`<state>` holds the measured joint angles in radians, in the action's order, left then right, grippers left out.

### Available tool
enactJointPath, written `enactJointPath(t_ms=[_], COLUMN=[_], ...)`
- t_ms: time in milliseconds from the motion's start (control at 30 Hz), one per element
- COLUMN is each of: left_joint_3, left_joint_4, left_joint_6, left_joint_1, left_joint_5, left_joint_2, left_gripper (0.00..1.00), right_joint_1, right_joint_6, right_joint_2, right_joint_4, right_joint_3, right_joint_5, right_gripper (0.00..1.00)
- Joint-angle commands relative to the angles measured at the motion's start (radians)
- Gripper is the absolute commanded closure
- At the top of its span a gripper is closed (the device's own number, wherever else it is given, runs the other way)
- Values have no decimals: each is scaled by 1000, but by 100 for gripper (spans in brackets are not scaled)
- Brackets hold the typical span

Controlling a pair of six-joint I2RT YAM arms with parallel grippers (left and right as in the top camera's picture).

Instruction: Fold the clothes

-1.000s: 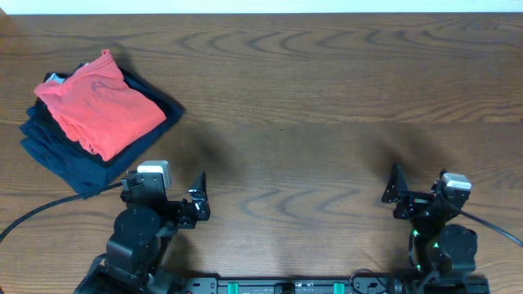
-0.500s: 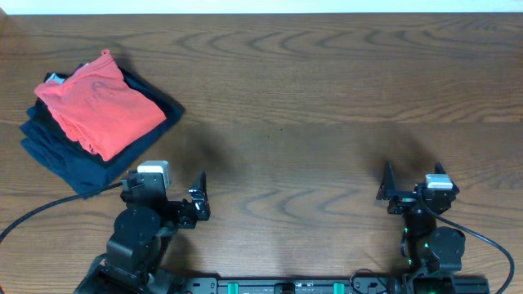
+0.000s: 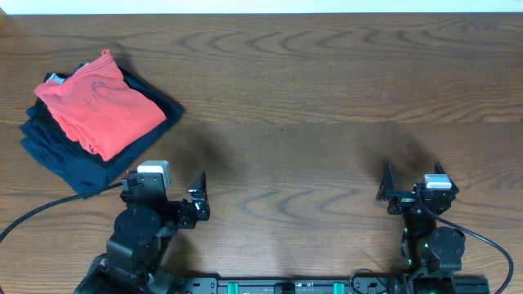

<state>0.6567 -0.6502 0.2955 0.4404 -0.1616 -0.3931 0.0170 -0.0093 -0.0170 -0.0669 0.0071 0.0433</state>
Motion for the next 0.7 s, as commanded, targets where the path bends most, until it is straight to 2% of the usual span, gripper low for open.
enactJointPath(t_ms=[0,233,400,533,667], left_joint_3=[-3,-10,-98,-243,-412], left_joint_4=[0,-74,-56,129,370], left_joint_6=[10,-50,-38,-39,-74], left_joint_1=[3,-3,-142,-281,-328], left_joint_5=[-11,-69,-18,59,64], left_joint_2=[-2,-2,-1,19,124], left_gripper=[2,2,2,2,2], right_joint_1=[-8,-8,-8,-8,-8], right_joint_6=[-14,-14,-14,-14,-14], right_joint_2=[3,3,3,3,3], right_joint_4=[-4,-4,-4,-4,-4], right_joint_3=[-2,-2,-2,-2,-2], right_joint_5=[-7,-7,-7,-7,-7], right_gripper=[1,1,1,1,1])
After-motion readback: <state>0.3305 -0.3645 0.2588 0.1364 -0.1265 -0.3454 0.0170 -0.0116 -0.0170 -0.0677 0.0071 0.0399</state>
